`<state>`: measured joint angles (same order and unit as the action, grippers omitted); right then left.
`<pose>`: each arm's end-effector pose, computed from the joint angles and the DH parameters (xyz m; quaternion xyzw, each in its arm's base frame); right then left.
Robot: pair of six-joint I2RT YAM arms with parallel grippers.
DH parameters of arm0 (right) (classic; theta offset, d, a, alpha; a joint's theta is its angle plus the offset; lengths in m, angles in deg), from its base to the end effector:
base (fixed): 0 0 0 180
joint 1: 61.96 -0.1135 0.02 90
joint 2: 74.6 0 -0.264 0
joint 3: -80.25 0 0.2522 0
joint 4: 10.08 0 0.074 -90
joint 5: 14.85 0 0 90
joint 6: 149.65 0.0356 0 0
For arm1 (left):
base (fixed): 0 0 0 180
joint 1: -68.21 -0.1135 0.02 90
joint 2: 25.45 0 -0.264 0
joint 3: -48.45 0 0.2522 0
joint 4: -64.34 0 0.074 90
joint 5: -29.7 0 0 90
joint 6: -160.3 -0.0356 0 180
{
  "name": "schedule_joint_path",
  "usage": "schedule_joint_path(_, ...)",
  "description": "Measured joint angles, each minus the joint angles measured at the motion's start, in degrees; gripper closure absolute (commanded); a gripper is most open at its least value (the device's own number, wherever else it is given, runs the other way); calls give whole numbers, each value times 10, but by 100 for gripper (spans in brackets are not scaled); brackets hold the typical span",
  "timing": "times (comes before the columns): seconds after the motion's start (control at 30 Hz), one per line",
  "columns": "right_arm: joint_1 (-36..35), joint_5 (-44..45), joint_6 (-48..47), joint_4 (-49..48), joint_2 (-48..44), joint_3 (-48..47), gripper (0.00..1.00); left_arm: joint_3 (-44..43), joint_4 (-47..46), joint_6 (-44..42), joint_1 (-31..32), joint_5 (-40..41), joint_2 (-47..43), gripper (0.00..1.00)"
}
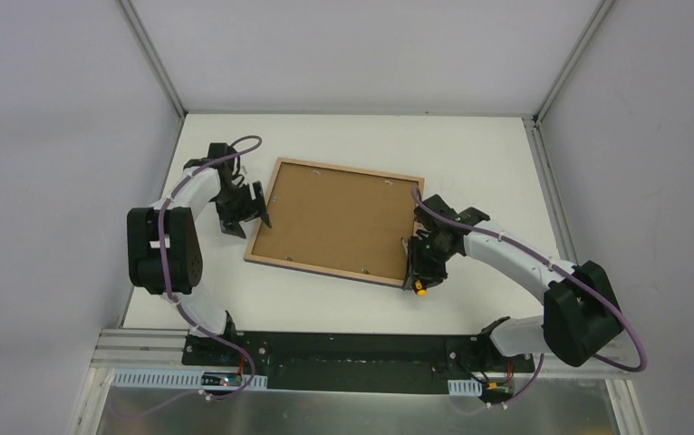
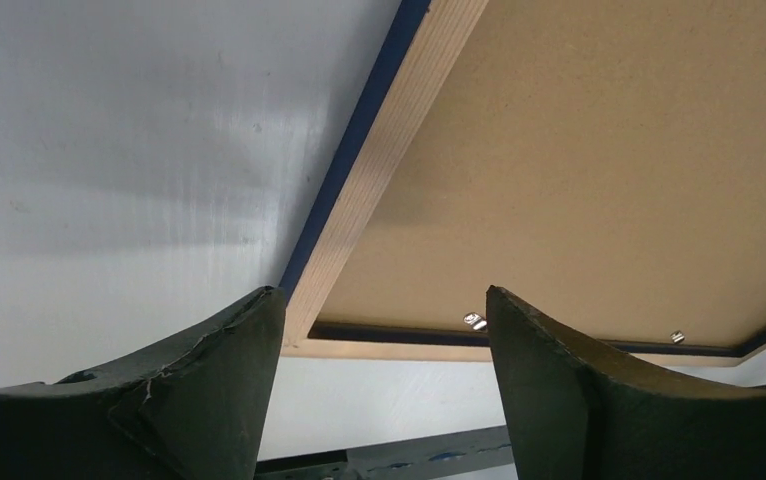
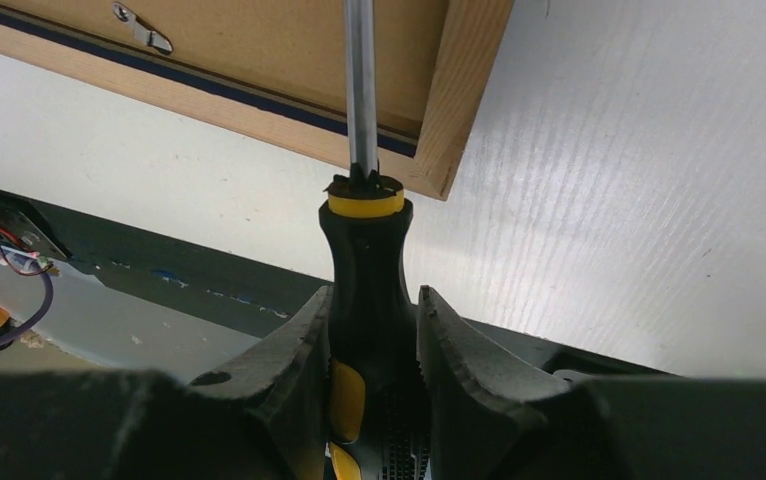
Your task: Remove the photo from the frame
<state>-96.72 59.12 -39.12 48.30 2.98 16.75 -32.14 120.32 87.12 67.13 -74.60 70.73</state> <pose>0.1919 0.1452 0.2068 -0.1423 0.9685 0.1921 0.0698 0.3258 -0.0027 0.2053 -0.1327 0.9706 -0.1435 0.1406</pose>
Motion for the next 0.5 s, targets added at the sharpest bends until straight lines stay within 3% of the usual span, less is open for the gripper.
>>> schedule_joint_path(0.17,0,8,9,-6,-3,13,100,-1,-23,-9,0,-10,27,34)
schedule_joint_path(0.5,-1,34,61,-9,-59,50,100,40,-62,26,-1,-16,50,63)
